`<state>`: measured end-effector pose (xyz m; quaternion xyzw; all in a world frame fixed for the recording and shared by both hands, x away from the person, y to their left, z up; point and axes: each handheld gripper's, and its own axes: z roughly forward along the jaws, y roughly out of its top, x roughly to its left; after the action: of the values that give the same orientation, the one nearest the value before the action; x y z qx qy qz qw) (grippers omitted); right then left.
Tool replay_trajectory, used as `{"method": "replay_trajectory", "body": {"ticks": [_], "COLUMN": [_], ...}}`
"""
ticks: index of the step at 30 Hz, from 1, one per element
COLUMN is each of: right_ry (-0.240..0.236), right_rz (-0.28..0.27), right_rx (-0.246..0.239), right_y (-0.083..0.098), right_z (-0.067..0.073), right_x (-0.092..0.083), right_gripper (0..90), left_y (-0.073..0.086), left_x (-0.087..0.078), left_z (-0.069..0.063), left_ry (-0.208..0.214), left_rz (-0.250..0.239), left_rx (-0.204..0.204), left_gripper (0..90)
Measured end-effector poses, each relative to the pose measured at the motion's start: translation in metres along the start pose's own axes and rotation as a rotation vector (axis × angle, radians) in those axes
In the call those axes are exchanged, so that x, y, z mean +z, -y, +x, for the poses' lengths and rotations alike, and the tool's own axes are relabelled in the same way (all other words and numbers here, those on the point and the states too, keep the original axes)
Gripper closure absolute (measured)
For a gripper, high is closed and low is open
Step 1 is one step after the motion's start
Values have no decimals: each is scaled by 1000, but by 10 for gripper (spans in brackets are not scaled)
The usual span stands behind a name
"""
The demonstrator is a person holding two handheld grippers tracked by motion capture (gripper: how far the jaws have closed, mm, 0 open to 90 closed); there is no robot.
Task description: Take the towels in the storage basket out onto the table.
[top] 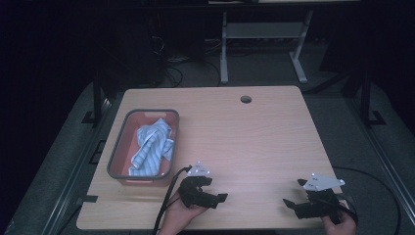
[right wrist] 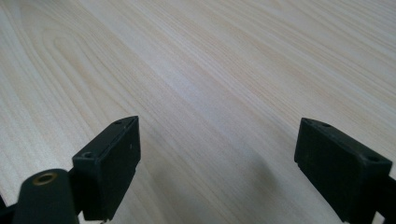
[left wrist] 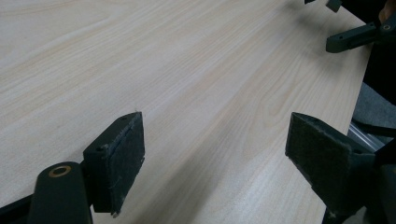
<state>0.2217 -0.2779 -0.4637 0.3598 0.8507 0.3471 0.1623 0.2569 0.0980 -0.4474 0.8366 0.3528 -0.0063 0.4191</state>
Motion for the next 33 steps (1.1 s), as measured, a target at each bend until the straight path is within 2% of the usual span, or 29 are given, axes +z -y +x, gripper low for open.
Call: {"method": "replay_trajectory", "body": {"ticks": [14, 17, 23, 26, 29, 33], "right_ry": [5, 3, -2, -1, -7, -7], "right_rz": [-10, -8, -5, -5, -21, -12], "right_rx": [3, 4, -6, -6, 16, -1], "right_y": [0, 0, -2, -1, -1, -3], "right_z": [0, 2, 3, 4, 6, 8], "right_x": [-4, -3, -1, -2, -3, -2], "right_gripper": [138, 138, 138, 138, 138, 138], "left_y": [-1, -3, -6, -10, -15, -24], "left_x": [4, 2, 1, 0, 1, -3], "left_z": [-1, -2, -2, -3, -5, -7], "left_ry": [-4, -4, 1, 3, 1, 4], "left_rz": [11, 0, -9, -3, 13, 12], "left_rx": [16, 19, 2, 11, 25, 41], "left_gripper": [198, 198, 199, 199, 198, 199]}}
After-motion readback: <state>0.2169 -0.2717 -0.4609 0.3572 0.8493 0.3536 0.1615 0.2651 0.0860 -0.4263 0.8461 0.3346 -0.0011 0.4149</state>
